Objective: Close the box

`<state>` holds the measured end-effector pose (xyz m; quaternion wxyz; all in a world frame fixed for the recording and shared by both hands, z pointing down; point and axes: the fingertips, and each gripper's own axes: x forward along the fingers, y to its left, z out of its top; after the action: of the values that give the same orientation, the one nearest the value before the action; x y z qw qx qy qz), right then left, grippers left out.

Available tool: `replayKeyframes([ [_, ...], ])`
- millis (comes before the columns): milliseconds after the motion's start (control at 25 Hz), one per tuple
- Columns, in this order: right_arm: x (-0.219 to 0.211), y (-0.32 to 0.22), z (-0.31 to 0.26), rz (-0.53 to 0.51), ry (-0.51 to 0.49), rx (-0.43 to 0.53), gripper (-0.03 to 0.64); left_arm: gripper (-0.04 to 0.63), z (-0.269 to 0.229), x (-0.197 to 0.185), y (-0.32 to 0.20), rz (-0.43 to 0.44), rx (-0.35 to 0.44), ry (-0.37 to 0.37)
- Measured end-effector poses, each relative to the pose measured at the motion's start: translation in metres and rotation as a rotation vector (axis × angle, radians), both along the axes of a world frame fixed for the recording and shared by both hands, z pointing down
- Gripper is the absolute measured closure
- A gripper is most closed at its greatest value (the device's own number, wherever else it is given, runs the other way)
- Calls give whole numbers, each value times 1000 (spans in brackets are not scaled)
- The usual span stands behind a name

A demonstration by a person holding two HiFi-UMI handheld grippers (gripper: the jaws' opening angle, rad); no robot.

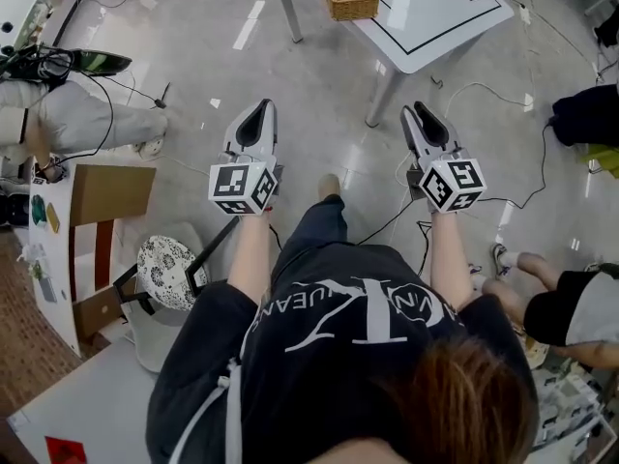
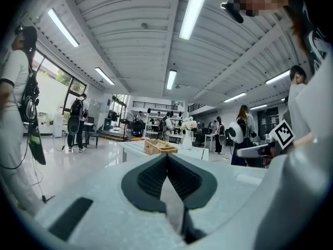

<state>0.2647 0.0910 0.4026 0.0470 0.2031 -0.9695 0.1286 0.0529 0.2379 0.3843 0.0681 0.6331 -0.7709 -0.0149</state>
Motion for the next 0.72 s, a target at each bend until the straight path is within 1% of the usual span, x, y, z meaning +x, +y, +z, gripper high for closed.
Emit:
replayKeyframes([
  [160,-23,-29,3,24,10,-16,518,586,-1,-27,-37,29,-2,9],
  [400,-60,-69,4,58,21,-13,514,586,1,-68,-87,68,9,21],
  [720,-93,-120,1,106,10,-6,509,586,0,-109,-141,111,15,-5],
])
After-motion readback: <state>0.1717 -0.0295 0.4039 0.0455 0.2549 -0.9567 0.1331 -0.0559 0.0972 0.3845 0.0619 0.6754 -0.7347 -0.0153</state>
